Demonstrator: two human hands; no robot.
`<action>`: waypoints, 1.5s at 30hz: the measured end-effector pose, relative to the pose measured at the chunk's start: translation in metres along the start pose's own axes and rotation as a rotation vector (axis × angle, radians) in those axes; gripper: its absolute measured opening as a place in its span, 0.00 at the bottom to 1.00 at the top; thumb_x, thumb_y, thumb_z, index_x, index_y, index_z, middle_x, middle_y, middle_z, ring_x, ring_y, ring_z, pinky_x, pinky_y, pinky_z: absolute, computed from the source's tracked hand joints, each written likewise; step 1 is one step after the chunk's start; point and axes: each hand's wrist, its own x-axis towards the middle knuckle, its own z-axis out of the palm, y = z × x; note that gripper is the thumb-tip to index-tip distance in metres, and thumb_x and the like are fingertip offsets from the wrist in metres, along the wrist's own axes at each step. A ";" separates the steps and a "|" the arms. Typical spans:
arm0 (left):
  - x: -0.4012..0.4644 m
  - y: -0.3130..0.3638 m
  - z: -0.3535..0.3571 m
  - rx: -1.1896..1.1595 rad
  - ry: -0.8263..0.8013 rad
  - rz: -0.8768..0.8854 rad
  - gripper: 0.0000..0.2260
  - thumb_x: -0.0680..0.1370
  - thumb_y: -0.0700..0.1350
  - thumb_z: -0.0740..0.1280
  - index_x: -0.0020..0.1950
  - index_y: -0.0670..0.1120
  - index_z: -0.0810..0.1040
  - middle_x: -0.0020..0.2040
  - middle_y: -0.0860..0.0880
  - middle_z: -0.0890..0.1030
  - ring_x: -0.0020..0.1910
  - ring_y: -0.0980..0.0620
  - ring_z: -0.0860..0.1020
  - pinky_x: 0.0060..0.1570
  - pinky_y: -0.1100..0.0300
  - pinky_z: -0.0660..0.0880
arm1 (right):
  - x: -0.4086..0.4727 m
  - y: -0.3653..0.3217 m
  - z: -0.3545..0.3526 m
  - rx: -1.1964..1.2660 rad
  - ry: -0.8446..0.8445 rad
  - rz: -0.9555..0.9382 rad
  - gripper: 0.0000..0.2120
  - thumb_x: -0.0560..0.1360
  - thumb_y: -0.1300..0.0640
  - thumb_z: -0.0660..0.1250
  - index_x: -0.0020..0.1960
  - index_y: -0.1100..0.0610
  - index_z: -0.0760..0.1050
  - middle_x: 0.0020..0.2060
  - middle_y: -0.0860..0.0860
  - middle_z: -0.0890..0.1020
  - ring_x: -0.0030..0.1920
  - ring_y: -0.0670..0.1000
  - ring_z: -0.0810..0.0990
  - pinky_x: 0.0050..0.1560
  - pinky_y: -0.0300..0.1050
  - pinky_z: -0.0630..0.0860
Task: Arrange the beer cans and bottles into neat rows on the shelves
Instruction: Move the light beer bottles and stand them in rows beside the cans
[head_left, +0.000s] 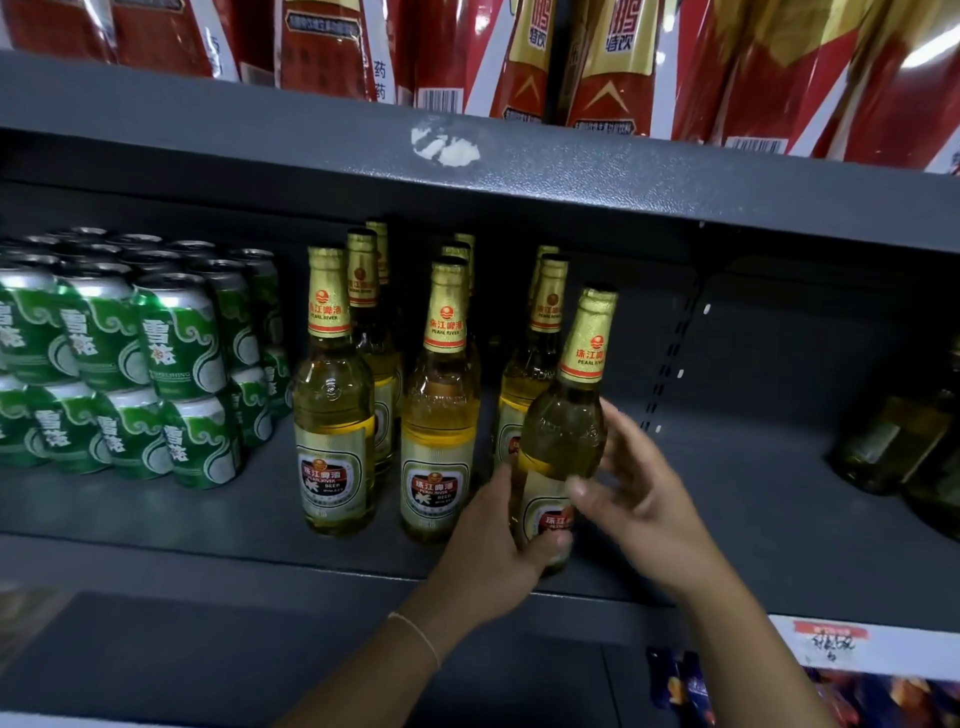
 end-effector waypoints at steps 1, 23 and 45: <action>-0.003 -0.004 0.001 0.026 0.009 -0.002 0.32 0.70 0.58 0.72 0.70 0.61 0.63 0.62 0.60 0.76 0.61 0.62 0.74 0.63 0.55 0.74 | -0.004 0.010 -0.001 -0.021 -0.038 0.024 0.37 0.70 0.61 0.73 0.75 0.47 0.63 0.61 0.45 0.80 0.63 0.46 0.78 0.61 0.45 0.77; -0.005 -0.031 0.004 0.175 0.065 -0.089 0.31 0.72 0.55 0.71 0.73 0.53 0.64 0.66 0.56 0.75 0.65 0.59 0.73 0.66 0.56 0.72 | 0.000 0.063 0.026 0.066 0.173 0.097 0.30 0.63 0.61 0.77 0.64 0.57 0.75 0.55 0.53 0.84 0.57 0.53 0.83 0.61 0.52 0.78; -0.005 -0.032 0.008 0.289 0.145 -0.076 0.33 0.77 0.50 0.67 0.78 0.46 0.57 0.73 0.47 0.69 0.73 0.50 0.64 0.73 0.55 0.61 | 0.002 0.077 0.029 -0.001 0.115 0.084 0.33 0.70 0.69 0.74 0.72 0.52 0.69 0.60 0.48 0.82 0.62 0.48 0.79 0.66 0.51 0.75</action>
